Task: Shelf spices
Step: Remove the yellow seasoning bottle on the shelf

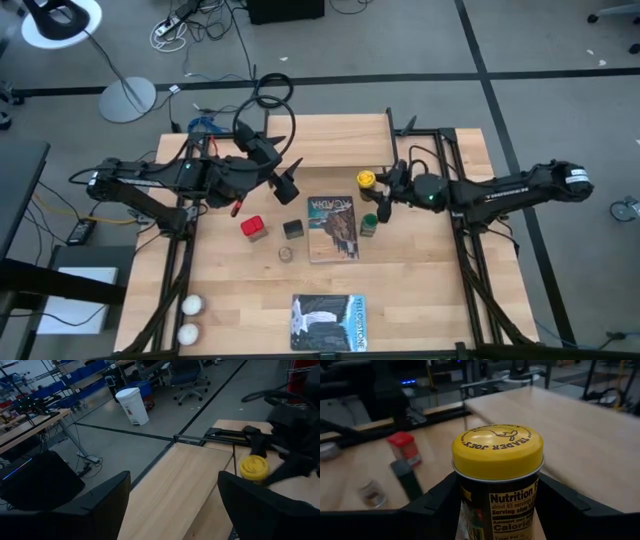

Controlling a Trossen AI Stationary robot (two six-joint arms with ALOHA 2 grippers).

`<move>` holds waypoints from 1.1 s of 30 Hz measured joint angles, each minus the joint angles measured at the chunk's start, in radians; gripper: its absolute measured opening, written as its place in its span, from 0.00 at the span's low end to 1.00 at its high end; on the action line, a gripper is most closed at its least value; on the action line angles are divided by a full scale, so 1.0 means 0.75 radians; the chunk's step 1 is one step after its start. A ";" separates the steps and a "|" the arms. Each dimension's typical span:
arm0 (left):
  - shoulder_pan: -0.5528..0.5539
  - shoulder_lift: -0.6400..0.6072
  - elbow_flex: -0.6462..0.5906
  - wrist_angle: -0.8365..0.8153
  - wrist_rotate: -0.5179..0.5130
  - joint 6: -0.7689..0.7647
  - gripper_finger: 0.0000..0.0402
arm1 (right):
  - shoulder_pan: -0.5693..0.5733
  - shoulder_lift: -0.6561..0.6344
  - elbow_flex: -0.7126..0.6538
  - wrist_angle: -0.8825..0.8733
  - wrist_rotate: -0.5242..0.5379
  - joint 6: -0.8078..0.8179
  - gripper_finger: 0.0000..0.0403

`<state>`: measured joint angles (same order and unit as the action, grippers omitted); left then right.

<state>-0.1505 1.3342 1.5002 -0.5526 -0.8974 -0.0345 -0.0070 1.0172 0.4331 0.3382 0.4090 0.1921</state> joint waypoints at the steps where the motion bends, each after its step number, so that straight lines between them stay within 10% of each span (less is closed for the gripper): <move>1: 0.000 0.000 0.000 -0.001 0.000 0.000 0.76 | 0.016 0.013 -0.016 0.009 0.026 0.015 0.52; 14: 0.000 0.000 0.000 0.012 0.000 -0.005 0.76 | 0.058 0.255 -0.363 0.590 0.300 0.138 0.52; 33: 0.000 0.000 0.000 0.023 0.001 -0.004 0.76 | 0.051 0.675 -0.473 1.148 0.227 0.087 0.54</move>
<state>-0.1505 1.3342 1.5002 -0.5354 -0.8970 -0.0372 0.0311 1.5233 0.0784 1.1991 0.5789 0.2577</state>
